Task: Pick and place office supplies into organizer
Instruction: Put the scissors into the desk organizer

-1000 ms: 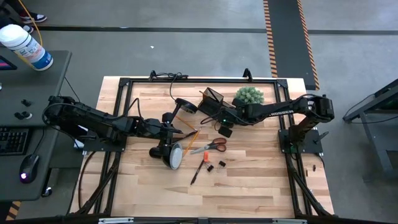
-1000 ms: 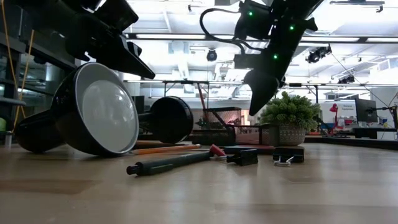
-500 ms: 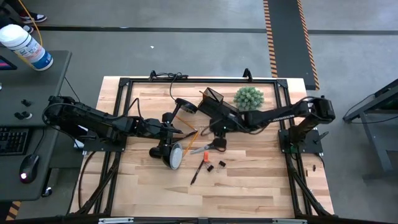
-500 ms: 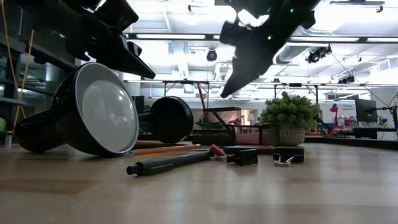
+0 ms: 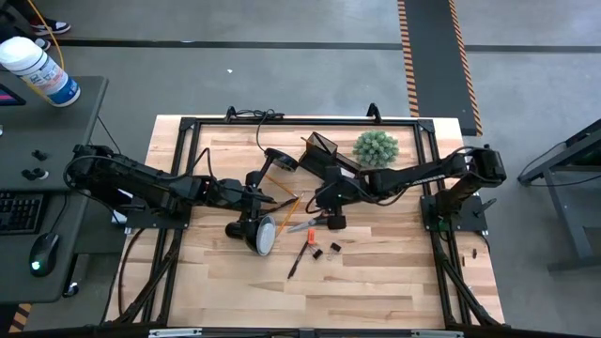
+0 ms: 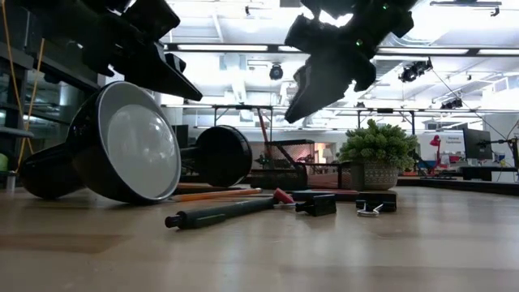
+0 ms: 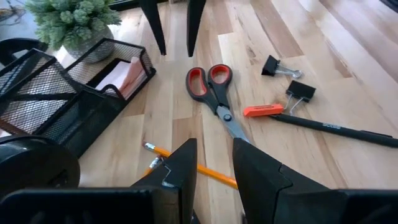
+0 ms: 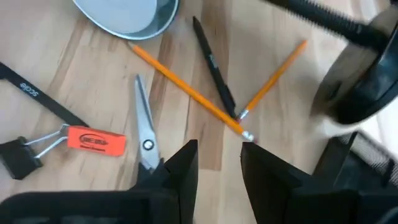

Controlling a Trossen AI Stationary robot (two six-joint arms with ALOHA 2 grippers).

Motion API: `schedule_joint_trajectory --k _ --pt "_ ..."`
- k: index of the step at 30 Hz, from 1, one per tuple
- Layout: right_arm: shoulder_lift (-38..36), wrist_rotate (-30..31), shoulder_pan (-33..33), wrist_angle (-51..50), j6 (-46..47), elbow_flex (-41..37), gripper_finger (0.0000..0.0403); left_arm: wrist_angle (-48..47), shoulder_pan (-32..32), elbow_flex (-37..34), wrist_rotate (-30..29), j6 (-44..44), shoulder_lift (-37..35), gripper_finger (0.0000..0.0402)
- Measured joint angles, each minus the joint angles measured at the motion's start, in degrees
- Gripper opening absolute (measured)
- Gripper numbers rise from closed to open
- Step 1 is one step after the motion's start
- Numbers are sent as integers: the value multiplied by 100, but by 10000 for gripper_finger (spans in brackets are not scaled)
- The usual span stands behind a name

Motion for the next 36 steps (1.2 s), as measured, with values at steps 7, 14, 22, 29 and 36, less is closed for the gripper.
schedule_joint_trajectory --k 7,14,22,29,36 --pt "7 -1 153 -920 861 0 112 -1 2 0 0 2 0 92" --pt "192 -318 341 -1357 807 0 112 -2 1 0 0 2 0 92" --pt "579 -344 331 -1402 521 0 112 28 2 0 0 2 0 92" --pt "604 -265 331 -1477 562 0 112 26 1 0 -1 2 0 92" --pt "604 -293 336 -1502 346 0 112 26 1 0 -2 2 0 92"
